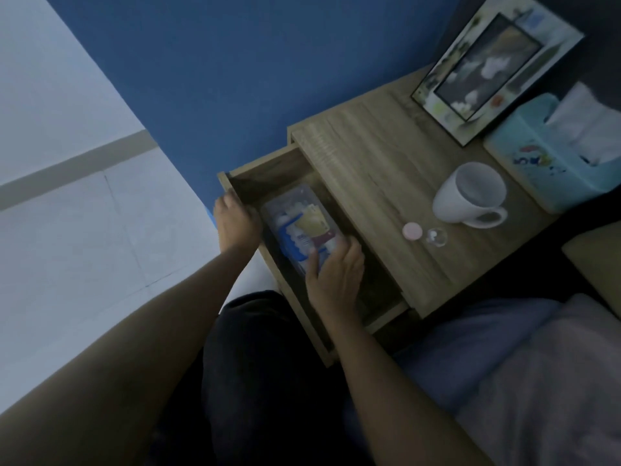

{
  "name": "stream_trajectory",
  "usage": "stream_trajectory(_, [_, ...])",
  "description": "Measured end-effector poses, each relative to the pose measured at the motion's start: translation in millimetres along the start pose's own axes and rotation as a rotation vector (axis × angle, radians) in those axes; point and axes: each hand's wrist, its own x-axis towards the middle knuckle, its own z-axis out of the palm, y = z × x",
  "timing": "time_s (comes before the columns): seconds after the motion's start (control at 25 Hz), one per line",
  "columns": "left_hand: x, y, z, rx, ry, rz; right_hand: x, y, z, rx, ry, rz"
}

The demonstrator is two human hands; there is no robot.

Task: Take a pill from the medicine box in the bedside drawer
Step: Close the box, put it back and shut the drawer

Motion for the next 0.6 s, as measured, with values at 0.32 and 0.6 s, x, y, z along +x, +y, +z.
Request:
stream_trajectory(0.32, [8.0,-10.5,3.8,-0.264,-0.281,-0.397,54.1,38.4,-11.9,-0.103,-0.408,-0.142])
stream_trajectory(0.6, [29.9,12.0,26.0,-0.377,-0.474,-0.318,52.7,42.6,-4.1,-0.156,-0.326,-0.163])
